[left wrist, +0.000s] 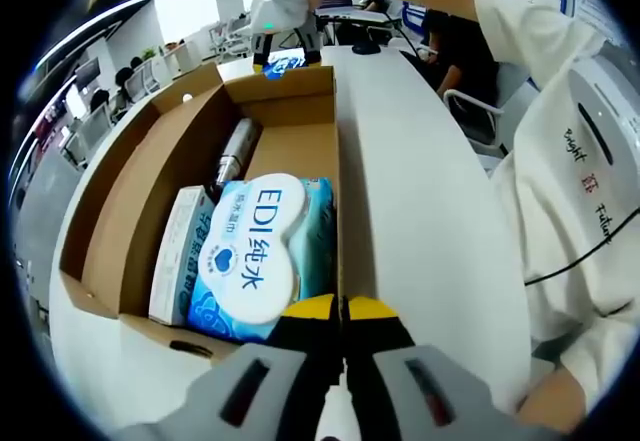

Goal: Operate the shoe box by opening the lid, removing the specified soft item, and placing it in the target area until the item is outside and the box remains undamaged.

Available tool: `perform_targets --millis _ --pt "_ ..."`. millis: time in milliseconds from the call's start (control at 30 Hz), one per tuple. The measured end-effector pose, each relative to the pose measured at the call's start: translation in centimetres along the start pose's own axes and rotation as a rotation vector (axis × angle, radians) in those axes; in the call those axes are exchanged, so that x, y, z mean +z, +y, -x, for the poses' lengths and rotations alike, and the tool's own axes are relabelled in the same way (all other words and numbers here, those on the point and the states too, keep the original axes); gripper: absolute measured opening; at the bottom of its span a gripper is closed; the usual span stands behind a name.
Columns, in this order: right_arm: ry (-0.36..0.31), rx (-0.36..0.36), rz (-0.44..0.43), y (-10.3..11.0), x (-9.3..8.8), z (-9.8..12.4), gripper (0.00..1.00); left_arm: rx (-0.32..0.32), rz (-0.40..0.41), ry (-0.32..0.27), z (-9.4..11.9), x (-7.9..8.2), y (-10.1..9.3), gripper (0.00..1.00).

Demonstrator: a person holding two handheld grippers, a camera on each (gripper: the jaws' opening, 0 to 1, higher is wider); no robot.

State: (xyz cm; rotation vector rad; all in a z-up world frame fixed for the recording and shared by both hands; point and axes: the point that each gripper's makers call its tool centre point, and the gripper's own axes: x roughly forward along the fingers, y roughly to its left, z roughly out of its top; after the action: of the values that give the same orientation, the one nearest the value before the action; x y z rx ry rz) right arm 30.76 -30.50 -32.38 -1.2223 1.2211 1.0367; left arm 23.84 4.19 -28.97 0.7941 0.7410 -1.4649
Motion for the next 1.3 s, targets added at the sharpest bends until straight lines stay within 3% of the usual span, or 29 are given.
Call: perform_targets --millis 600,700,767,1167,1300 --pt "0.011 -0.103 -0.022 -0.4 -0.2 0.7 0.66 0.001 0.000 -0.001 0.0 -0.1 0.2 0.01" --pt "0.014 -0.126 -0.085 -0.4 -0.6 0.9 0.66 0.003 0.000 -0.002 -0.1 -0.1 0.2 0.01" --pt "0.001 -0.138 -0.054 -0.3 -0.4 1.0 0.65 0.001 0.000 -0.002 -0.1 -0.1 0.2 0.01" --pt "-0.023 -0.195 -0.084 0.2 -0.5 2.4 0.64 0.000 -0.002 -0.001 0.0 -0.1 0.2 0.01" --pt "-0.108 -0.217 -0.176 0.0 0.1 3.5 0.62 0.000 0.000 -0.001 0.0 -0.1 0.2 0.01"
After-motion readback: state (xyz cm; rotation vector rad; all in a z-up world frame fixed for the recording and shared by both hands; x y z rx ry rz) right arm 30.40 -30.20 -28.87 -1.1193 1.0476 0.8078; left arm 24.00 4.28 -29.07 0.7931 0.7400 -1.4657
